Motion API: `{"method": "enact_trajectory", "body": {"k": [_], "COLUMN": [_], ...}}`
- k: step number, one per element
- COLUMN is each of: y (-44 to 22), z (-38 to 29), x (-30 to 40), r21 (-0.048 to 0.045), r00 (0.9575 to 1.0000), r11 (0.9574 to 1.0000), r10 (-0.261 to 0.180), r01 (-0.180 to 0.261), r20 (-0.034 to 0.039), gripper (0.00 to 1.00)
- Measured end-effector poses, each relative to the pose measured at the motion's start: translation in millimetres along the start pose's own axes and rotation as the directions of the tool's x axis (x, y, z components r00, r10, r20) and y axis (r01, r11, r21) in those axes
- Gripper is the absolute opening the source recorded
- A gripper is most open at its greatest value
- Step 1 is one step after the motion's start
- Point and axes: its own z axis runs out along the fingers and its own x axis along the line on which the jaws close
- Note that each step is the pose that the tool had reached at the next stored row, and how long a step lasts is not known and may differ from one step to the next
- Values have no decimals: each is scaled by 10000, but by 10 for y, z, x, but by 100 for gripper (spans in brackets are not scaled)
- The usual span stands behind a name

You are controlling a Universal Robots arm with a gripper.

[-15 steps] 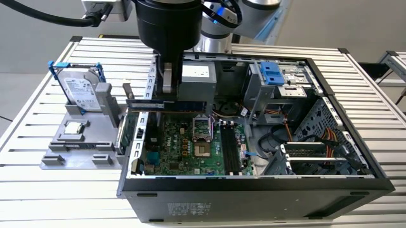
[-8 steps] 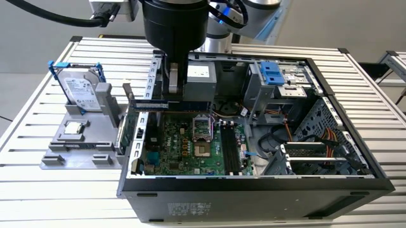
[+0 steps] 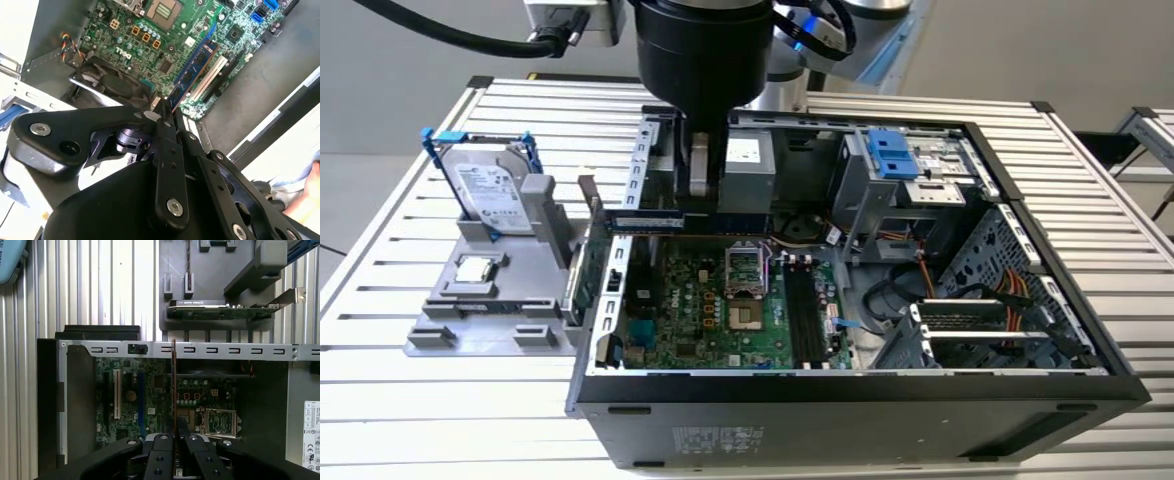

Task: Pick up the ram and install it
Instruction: 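Pick up the ram and move it above insertion slot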

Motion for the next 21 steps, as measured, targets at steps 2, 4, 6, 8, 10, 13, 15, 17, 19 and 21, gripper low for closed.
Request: {"method": "enact_trajectory", "body": {"k": [2,4,6,8,10,13,15,17,19,21], "y": [-20,-41,-61,-80,-100,-129,-149,-169,-188,-206], "z": [-1,-2,-2,-3,-3,-5,-5,-6,-6,-7], "x": [0,0,0,-1,-1,-1,-2,-2,-2,-2], "r21": [-1,-3,-4,-5,-6,-7,-9,-10,-10,-11], "r00": [10000,10000,10000,10000,10000,10000,10000,10000,10000,10000], "r11": [10000,10000,10000,10000,10000,10000,10000,10000,10000,10000], "r10": [0,0,0,0,0,0,0,0,0,0], "r01": [0,0,0,0,0,0,0,0,0,0], "r20": [0,-2,0,-2,-2,-2,-2,-3,-2,-3], "gripper": [0,0,0,0,0,0,0,0,0,0]}}
